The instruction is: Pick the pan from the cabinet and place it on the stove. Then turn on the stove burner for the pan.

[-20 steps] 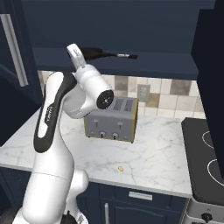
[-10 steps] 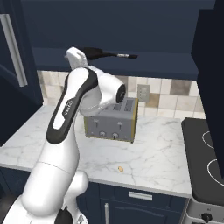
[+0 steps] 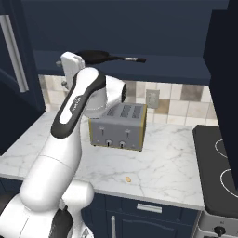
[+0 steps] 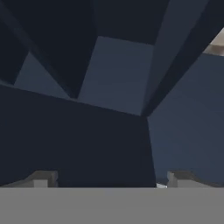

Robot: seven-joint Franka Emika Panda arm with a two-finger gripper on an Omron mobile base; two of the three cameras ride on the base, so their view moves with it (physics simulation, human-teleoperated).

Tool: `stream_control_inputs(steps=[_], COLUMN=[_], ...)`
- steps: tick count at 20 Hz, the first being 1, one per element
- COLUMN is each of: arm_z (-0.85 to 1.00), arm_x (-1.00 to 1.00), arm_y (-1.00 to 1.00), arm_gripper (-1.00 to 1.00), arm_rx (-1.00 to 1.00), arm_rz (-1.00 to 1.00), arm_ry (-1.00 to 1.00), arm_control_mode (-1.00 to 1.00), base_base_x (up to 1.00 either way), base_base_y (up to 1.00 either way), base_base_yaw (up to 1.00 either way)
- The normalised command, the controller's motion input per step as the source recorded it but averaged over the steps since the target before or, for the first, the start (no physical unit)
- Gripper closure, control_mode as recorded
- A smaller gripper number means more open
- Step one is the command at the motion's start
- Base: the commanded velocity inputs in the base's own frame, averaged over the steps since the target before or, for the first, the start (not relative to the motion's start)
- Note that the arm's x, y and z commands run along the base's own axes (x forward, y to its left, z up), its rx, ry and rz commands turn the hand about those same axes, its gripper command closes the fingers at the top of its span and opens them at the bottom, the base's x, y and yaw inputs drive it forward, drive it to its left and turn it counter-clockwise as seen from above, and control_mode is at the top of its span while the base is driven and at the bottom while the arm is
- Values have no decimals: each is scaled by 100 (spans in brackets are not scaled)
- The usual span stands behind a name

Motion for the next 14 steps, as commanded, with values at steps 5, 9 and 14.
stream_control_inputs(steps=[5, 9, 14], arm_z=[0, 0, 0], arm_x=[-55, -77, -94], arm_y=[48, 48, 48], arm_gripper=[-100, -100, -100], arm_rx=[0, 0, 0], arm_rz=[18, 16, 15], arm_ry=[1, 0, 0], arm_control_mode=[-100, -100, -100], base_base_x=[0, 0, 0], base_base_y=[0, 0, 0], base_base_yaw=[0, 0, 0])
